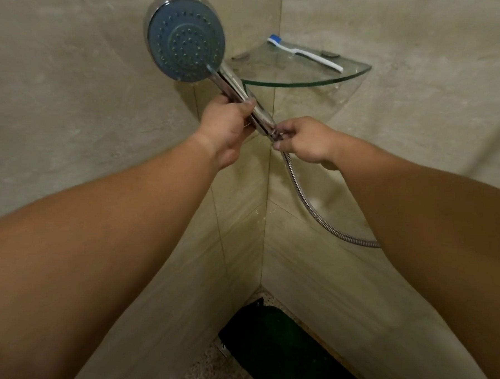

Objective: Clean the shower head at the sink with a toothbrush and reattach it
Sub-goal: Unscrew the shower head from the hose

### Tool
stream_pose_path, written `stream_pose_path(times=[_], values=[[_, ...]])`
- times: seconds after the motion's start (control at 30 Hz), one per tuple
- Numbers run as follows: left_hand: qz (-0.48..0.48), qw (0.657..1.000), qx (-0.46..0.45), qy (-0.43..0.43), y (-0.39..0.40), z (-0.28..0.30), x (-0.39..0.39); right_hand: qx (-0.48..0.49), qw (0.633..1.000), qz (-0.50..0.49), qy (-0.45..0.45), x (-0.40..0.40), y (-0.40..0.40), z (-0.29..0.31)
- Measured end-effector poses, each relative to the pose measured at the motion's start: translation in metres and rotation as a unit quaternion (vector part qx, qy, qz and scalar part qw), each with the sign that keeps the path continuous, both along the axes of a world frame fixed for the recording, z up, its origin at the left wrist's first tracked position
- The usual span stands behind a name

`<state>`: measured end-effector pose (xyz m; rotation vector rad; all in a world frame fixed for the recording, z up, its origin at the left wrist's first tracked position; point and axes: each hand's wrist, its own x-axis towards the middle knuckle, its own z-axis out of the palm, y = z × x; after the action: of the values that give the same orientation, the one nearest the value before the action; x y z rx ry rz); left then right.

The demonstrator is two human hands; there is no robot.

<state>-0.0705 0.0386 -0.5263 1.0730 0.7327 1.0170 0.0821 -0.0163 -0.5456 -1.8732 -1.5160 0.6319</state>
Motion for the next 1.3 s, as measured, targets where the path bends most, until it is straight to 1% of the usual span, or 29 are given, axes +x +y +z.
stream_pose_path(times=[0.07,0.17,0.27,0.4,0.53,0.67,0.77,0.9,1.03,1.2,1.3], values=[[-0.001,1.0,0.003,0.0,-0.001,0.001,0.001,0.005,0.999,-0.002,-0.038,-0.003,0.0,0.001],[-0.002,1.0,0.006,0.003,-0.001,0.001,0.0,0.015,0.999,-0.012,-0.039,-0.003,0.002,-0.002],[-0.007,1.0,0.005,-0.004,-0.002,0.002,0.0,0.02,0.999,-0.026,-0.019,-0.001,0.003,-0.004],[-0.006,1.0,0.002,-0.009,-0.001,0.001,-0.001,0.006,0.999,0.004,0.037,-0.001,-0.001,-0.003],[-0.004,1.0,0.0,-0.009,0.001,0.0,0.0,-0.002,1.0,0.013,-0.024,-0.003,0.002,-0.005],[-0.007,1.0,0.0,-0.009,0.0,0.0,0.002,0.005,0.999,-0.003,-0.045,-0.002,0.005,-0.007],[-0.007,1.0,0.001,-0.007,0.0,0.0,0.002,0.019,0.999,-0.017,-0.041,0.001,0.004,-0.007],[-0.008,1.0,0.0,-0.008,0.002,-0.001,0.003,0.022,1.0,-0.004,0.018,0.002,0.003,-0.006],[-0.006,1.0,-0.004,-0.009,0.004,-0.003,0.003,0.014,0.999,0.002,-0.039,0.002,0.007,-0.009],[-0.008,1.0,-0.003,-0.012,0.002,-0.003,0.003,0.035,0.999,-0.03,-0.025,0.003,0.006,-0.01],[-0.005,1.0,-0.003,-0.01,0.003,-0.004,0.001,0.023,1.0,-0.015,0.009,0.003,0.003,-0.008]])
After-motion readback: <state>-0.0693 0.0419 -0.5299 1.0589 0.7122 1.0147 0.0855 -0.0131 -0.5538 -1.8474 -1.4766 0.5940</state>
